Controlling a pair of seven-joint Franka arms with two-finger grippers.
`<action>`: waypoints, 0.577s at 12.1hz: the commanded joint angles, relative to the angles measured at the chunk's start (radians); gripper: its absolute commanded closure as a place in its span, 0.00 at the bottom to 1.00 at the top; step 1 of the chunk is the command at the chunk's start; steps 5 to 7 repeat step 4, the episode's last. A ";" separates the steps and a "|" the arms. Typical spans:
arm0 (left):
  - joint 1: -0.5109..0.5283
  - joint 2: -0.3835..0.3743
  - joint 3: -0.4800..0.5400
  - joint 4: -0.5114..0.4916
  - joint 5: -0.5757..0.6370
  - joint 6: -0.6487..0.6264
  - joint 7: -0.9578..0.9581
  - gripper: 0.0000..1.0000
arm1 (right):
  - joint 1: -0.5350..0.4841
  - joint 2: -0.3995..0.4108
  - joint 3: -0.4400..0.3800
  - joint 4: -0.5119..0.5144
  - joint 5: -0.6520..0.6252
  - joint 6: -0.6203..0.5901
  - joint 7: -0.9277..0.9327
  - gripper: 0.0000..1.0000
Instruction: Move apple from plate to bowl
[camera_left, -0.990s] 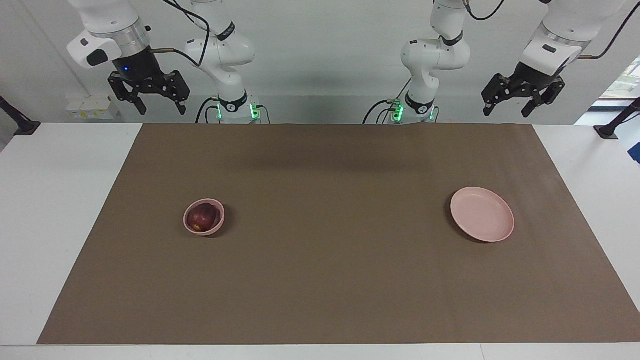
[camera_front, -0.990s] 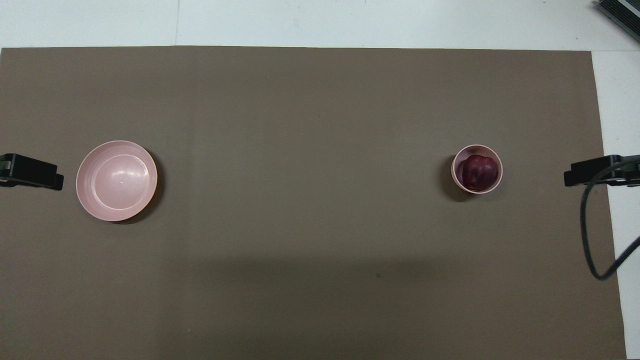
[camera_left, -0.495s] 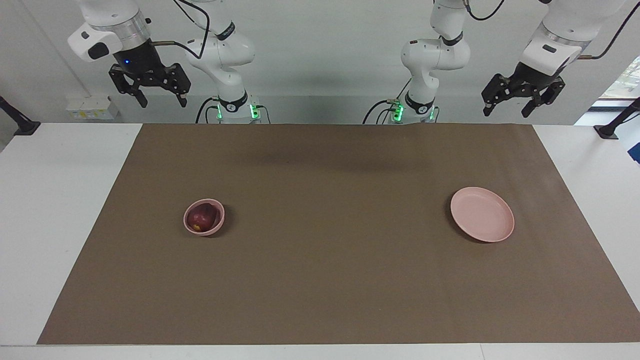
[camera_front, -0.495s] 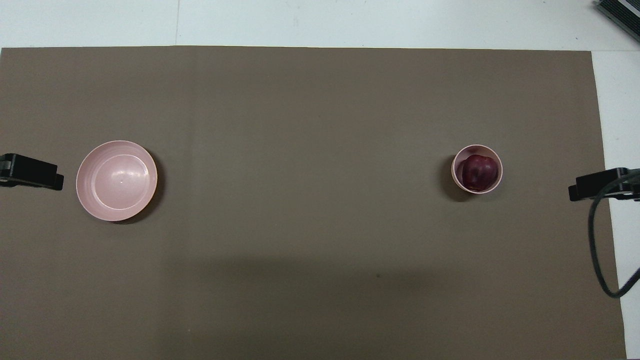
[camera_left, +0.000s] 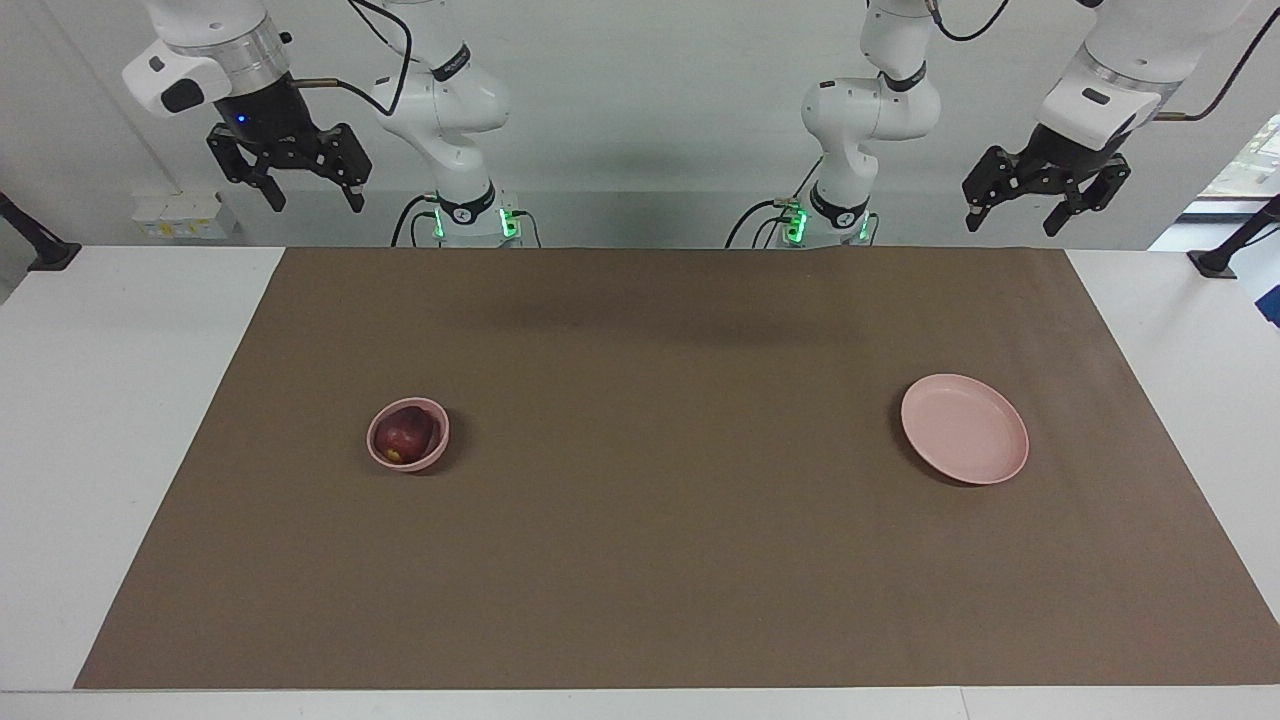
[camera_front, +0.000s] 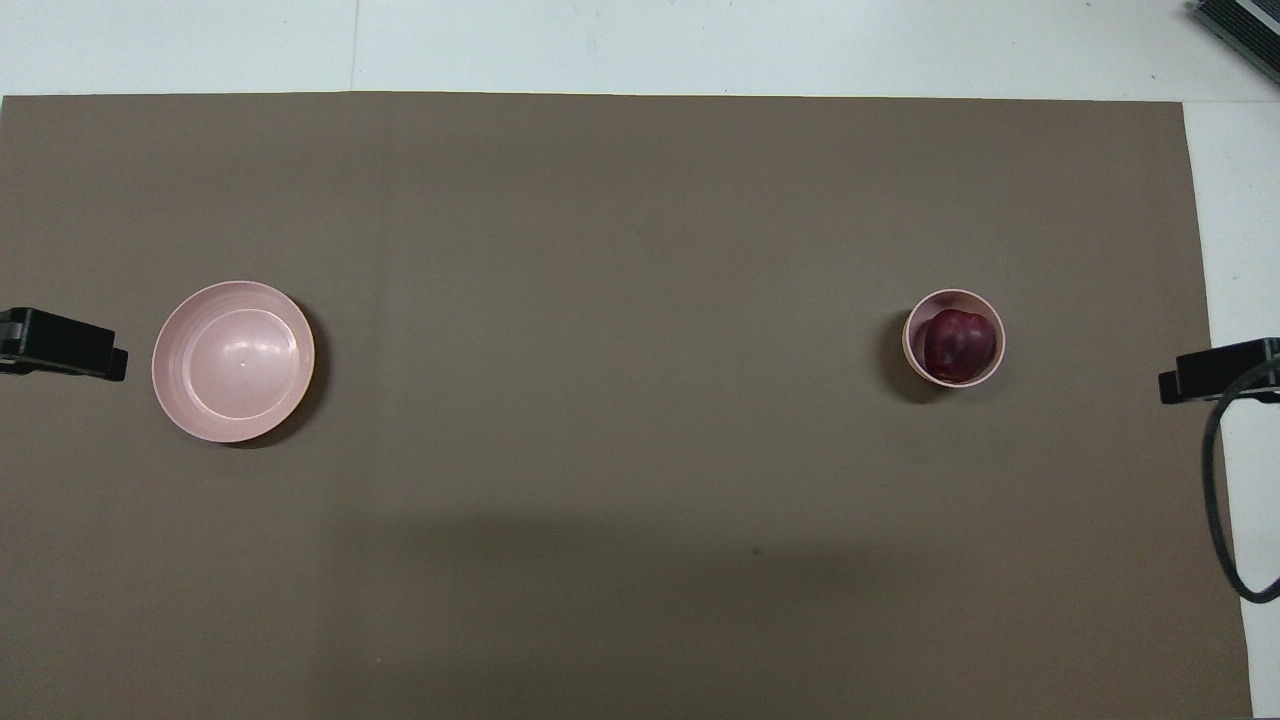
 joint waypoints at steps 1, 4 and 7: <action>0.006 0.000 -0.003 0.008 -0.007 -0.013 0.018 0.00 | -0.015 -0.012 0.009 -0.008 -0.005 -0.014 0.000 0.00; 0.006 -0.002 -0.003 0.006 -0.007 -0.015 0.018 0.00 | -0.014 -0.023 0.010 -0.021 -0.010 -0.010 0.006 0.00; 0.006 -0.002 -0.003 0.006 -0.007 -0.015 0.018 0.00 | -0.014 -0.023 0.010 -0.021 -0.010 -0.010 0.006 0.00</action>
